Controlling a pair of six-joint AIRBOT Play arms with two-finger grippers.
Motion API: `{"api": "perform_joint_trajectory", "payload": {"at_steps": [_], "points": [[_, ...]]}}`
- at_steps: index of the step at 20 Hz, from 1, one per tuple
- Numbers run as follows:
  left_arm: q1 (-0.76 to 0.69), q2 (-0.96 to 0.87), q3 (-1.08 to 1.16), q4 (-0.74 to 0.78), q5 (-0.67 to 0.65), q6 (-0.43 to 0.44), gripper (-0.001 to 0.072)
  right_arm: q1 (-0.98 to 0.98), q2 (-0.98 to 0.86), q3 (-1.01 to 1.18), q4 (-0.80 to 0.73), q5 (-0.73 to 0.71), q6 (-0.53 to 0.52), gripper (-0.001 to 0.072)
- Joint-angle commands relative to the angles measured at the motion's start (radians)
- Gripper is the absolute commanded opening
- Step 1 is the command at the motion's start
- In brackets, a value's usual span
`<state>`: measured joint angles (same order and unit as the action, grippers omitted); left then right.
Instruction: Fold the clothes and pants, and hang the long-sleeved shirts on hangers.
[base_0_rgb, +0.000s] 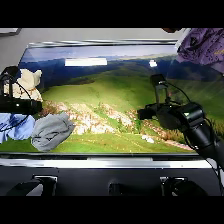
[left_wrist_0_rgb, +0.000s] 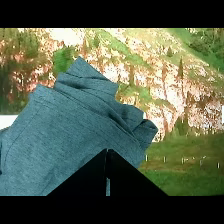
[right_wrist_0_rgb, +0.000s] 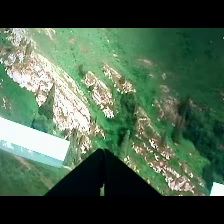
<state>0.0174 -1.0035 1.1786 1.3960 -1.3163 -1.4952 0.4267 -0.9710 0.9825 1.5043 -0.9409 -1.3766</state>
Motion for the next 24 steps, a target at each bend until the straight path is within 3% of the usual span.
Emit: {"api": "perform_joint_trajectory", "payload": {"at_steps": [1,22,23,24], "points": [[0.0,0.0,0.0,0.0,0.0,0.0,0.002,0.001,0.001,0.001,0.0,0.0,0.0,0.0038],[0.0,0.0,0.0,0.0,-0.001,-0.003,0.0032,0.001,0.001,0.001,0.001,0.0,0.001,0.0038],[0.0,-0.002,0.0,0.006,-0.008,-0.052,0.0197,0.001,0.001,0.001,0.001,0.0,0.001,0.0038],[0.0,-0.005,-0.003,0.036,-0.015,-0.128,0.0658,0.001,0.001,0.001,0.002,0.0,0.001,0.0038]]}}
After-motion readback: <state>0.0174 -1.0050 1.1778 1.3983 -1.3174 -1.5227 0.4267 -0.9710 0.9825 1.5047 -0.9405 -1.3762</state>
